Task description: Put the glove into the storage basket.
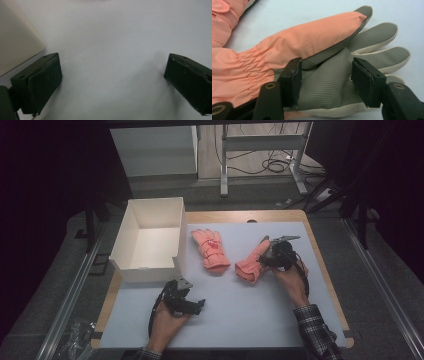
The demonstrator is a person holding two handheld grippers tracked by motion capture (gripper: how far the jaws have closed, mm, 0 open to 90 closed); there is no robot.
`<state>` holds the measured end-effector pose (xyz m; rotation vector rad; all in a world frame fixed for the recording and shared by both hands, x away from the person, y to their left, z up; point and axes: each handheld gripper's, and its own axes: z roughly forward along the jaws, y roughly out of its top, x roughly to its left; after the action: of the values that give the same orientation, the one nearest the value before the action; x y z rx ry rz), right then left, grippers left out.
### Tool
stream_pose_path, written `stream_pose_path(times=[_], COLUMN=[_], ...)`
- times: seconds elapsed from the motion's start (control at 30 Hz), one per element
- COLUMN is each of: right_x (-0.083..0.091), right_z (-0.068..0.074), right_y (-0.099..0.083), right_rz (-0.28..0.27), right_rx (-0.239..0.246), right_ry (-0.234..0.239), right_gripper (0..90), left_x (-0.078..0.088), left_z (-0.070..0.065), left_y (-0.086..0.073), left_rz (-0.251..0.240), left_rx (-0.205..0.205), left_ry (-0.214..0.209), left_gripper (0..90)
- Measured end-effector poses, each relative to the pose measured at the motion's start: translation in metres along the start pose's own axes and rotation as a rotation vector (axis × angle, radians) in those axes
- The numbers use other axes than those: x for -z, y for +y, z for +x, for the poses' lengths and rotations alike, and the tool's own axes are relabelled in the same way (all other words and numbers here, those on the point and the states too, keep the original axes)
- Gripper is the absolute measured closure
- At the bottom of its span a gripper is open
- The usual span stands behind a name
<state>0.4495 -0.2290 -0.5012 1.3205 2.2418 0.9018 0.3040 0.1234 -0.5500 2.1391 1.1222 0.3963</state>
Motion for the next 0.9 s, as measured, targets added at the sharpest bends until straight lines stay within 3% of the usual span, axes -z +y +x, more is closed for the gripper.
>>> stream_pose_path(times=[0.13, 0.23, 0.5, 0.77, 0.9], right_x=[-0.002, -0.003, -0.002, 0.006, 0.015], right_z=[0.004, 0.007, 0.014, 0.006, 0.002], right_y=[-0.002, -0.004, -0.002, -0.001, -0.001], right_rz=[0.017, 0.015, 0.019, 0.0, -0.024], right_rx=[0.019, 0.006, 0.043, -0.018, -0.012], right_ry=[-0.031, -0.053, -0.09, -0.011, 0.04], right_gripper=[51.6, 68.4, 84.5, 87.1, 87.3], left_x=[0.0, 0.0, 0.0, 0.0, 0.0], left_z=[0.0, 0.0, 0.0, 0.0, 0.0], left_y=[0.0, 0.0, 0.0, 0.0, 0.0], left_rz=[0.0, 0.0, 0.0, 0.0, 0.0], left_rx=[0.0, 0.0, 0.0, 0.0, 0.0], left_ry=[0.0, 0.0, 0.0, 0.0, 0.0], left_gripper=[1.3, 1.3, 1.4, 1.4, 1.4])
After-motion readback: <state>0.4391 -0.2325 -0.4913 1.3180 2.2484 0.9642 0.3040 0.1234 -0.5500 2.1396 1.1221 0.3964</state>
